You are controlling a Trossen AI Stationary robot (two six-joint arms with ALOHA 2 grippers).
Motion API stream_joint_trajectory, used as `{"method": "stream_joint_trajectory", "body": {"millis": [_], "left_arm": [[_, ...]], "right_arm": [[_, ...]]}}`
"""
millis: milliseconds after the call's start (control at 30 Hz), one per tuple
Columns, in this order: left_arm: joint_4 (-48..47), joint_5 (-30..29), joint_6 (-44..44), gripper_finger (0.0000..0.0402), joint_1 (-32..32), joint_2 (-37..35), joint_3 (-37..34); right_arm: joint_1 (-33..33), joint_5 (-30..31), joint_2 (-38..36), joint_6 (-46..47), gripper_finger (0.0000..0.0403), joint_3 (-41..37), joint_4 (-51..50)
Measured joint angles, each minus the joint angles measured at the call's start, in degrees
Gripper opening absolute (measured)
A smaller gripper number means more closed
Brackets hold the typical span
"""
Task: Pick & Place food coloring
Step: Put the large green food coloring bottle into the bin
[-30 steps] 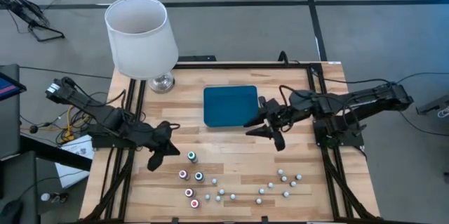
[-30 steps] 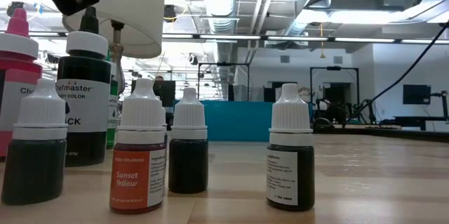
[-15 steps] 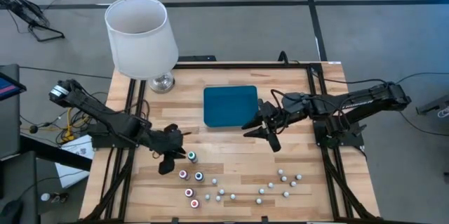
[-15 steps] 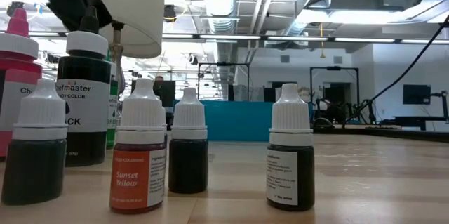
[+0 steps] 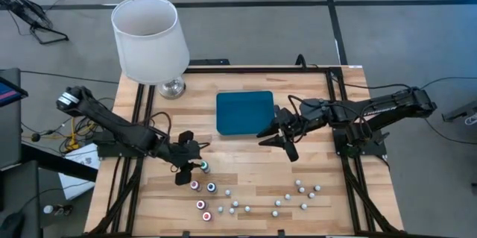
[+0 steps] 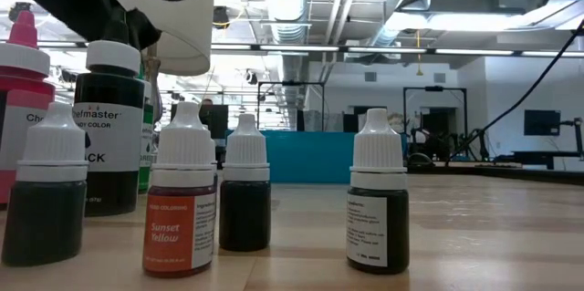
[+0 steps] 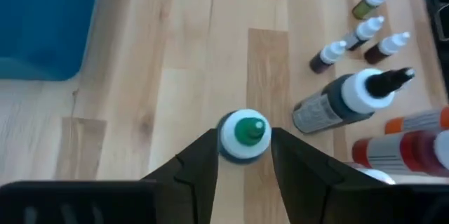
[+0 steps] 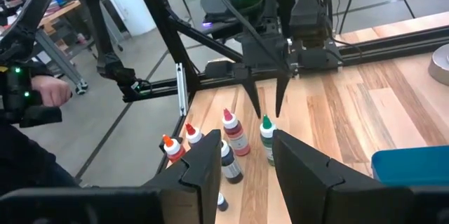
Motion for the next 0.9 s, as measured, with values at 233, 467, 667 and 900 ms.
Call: {"method": "stream_joint_trajectory", "body": {"millis": [233,467,667,900], "left_arm": [[2.86,2.24,1.07,0.0126,0.07,3.67,0.09],[3.59,0.70,1.05,0.0126,0.07,3.05,0.07],[4.01,0.35,1.05,0.0126,0.09,2.67,0.07],[4.64,0.44,2.09,0.0126,0.09,2.69,0.07]], "right_arm": [[0.00,0.00,0.00,0.02,0.0118,-0.01,0.00],[0.00,0.00,0.00,0.02,0.0118,-0.02,-0.02],[0.00,-0.01,-0.02,0.00,0.0118,-0.04,-0.07],[0.00,-0.02,-0.02,0.00,0.0118,-0.04,-0.41]]}}
